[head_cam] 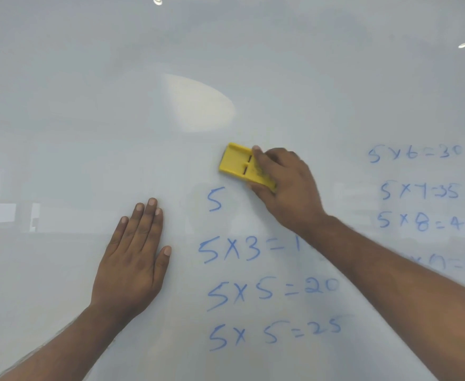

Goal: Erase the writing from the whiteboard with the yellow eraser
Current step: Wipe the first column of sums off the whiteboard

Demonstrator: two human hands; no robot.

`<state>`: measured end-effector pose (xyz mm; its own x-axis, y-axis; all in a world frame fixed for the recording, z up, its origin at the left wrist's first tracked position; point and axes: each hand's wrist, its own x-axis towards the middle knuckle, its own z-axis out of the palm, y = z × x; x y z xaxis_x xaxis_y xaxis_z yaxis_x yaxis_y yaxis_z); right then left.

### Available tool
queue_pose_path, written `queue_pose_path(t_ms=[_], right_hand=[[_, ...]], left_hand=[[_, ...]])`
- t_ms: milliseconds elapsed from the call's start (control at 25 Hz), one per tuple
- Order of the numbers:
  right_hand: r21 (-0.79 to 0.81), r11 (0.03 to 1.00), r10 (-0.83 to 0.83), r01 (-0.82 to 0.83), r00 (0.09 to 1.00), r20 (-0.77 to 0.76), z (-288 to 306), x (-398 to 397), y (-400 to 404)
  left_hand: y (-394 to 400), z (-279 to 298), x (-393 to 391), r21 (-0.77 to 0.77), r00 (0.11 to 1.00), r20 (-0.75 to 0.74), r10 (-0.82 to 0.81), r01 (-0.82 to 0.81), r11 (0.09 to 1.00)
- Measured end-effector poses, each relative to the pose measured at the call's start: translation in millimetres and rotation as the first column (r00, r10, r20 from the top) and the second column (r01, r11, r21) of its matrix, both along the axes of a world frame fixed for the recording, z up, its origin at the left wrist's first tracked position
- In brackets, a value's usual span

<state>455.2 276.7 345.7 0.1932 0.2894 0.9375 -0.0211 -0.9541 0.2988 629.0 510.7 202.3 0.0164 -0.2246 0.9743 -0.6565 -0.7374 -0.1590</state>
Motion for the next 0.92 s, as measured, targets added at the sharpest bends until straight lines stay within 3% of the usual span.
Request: queue_pose_path(t_ms=[280,400,480,600,680,920], right_hand=[[-0.319,0.948,-0.065,0.002,0.980,-0.187,-75,-8,-5],[-0.438,0.896,-0.169,0.069,0.967,-0.192,-69,-24,-30],[-0.344,0.934,-0.143,0.091,0.981,-0.129,-49,-25,-33],[-0.072,0.997,-0.043,0.041,0.999,-0.026,-22,-6,-7],[-0.010,1.000,-0.004,0.004,1.000,-0.007,-17,12,18],[-0.283,0.958,0.006,-0.055,0.985,-0.173,-84,14,24]], left_hand=[[5,-8,2,0.025,1.000,0.005,0.008,-0.008,1.000],[7,-13,3,0.025,1.000,-0.007,0.012,-0.011,1.000],[6,-15,2,0.016,1.000,-0.011,0.012,-0.012,1.000],[5,-17,1,0.006,1.000,-0.015,0.001,-0.001,1.000],[6,-19,2,0.008,1.000,-0.013,0.000,0.000,1.000],[11,-26,5,0.021,1.000,-0.018,0.010,-0.009,1.000]])
